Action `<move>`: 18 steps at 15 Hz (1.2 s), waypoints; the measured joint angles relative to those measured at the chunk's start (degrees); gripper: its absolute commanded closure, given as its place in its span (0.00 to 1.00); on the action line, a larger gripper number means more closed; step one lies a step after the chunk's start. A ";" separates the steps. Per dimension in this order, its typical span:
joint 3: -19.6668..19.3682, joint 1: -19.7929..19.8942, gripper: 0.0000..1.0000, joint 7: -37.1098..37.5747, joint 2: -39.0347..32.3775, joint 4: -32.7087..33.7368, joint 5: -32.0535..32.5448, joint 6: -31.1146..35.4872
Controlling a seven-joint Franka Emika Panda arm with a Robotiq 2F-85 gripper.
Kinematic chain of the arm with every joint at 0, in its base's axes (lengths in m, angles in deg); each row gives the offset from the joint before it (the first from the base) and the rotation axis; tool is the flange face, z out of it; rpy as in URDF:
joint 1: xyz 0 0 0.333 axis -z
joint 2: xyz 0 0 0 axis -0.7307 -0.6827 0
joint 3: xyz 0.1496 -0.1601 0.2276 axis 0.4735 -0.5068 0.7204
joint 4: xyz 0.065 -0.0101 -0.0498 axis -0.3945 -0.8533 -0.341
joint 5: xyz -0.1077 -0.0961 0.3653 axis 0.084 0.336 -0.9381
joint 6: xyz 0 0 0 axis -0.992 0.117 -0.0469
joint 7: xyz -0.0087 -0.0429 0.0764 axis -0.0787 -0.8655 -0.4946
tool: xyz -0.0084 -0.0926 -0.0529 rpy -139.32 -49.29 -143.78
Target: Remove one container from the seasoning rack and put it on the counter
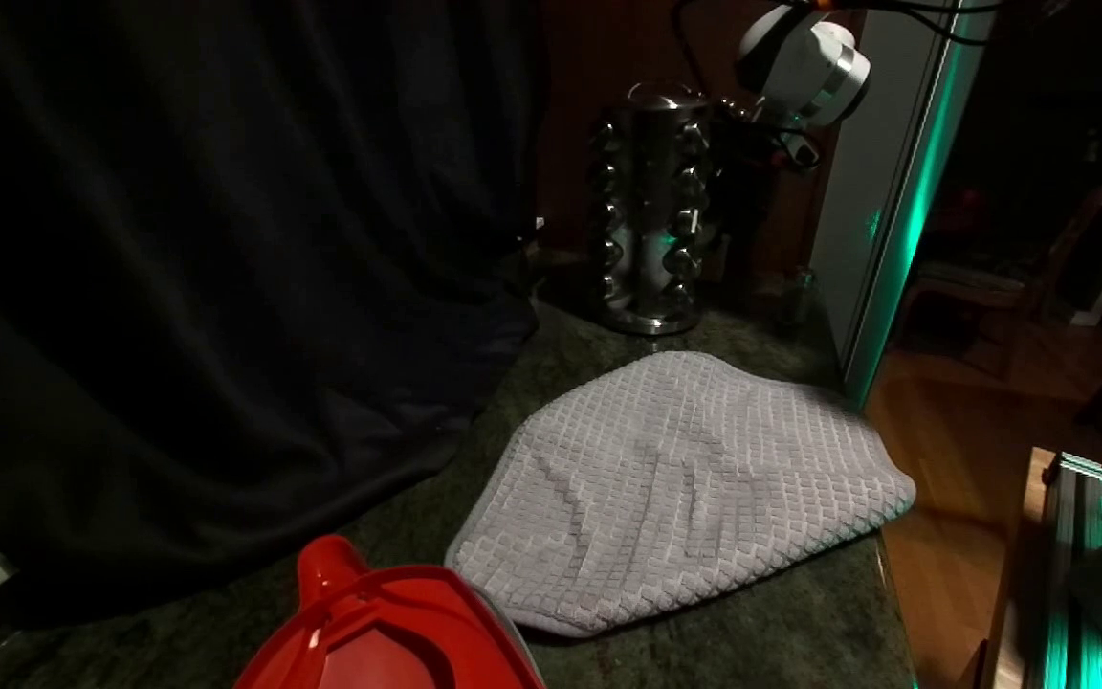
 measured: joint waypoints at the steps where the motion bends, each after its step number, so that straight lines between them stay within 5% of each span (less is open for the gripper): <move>1: 0.02 0.02 0.77 -0.47 0.07 -0.05 0.00 0.00; 18: 0.43 0.26 0.77 -1.49 1.22 -0.80 -0.34 -0.45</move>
